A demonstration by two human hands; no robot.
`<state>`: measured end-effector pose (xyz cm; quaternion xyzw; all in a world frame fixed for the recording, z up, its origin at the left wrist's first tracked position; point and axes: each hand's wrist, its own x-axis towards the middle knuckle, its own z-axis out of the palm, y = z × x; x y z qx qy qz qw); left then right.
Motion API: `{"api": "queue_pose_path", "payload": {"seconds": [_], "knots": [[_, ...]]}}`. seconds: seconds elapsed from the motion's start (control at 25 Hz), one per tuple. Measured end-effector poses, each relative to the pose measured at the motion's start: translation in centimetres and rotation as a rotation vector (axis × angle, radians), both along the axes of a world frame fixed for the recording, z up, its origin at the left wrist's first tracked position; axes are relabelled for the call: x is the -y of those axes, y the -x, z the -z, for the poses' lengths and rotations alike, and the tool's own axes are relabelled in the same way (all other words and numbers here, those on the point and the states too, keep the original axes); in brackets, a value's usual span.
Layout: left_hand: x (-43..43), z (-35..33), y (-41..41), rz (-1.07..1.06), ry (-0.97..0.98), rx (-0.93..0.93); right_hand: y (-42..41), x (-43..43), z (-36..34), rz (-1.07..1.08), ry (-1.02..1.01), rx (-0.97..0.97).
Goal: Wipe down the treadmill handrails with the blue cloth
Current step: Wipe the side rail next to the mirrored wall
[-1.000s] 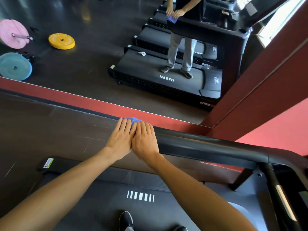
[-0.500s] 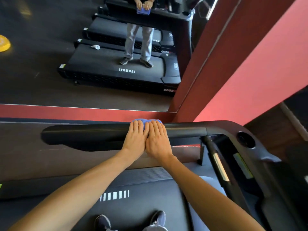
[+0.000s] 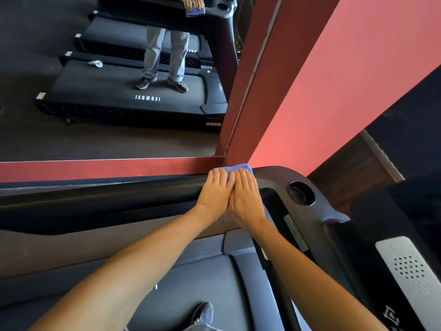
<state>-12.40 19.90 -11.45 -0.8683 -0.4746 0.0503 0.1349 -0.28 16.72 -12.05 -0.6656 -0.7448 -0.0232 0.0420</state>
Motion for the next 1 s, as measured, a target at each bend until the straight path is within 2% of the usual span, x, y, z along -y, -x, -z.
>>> {"api": "queue_pose_path", "payload": {"seconds": [0.16, 0.32, 0.52, 0.68, 0.8, 1.0], "knots": [[0.1, 0.0, 2.8, 0.017, 0.01, 0.037, 2.8, 0.4, -0.2, 0.061, -0.056, -0.014], [0.9, -0.3, 8.7, 0.016, -0.02, 0.006, 9.0, 0.9, -0.8, 0.043, 0.036, -0.014], [2.6, -0.6, 21.3, -0.024, -0.023, 0.047, 20.8, 1.7, -1.4, -0.096, -0.018, -0.003], [4.2, -0.7, 32.8, -0.063, -0.022, 0.064, 31.7, 2.4, -1.0, -0.211, 0.057, 0.005], [5.3, -1.0, 40.4, -0.153, -0.009, 0.091, 39.2, 2.6, -1.4, -0.281, 0.028, 0.033], [7.0, -0.6, 49.3, -0.317, 0.001, 0.158, 48.4, 2.4, -2.7, -0.424, 0.113, 0.122]]}}
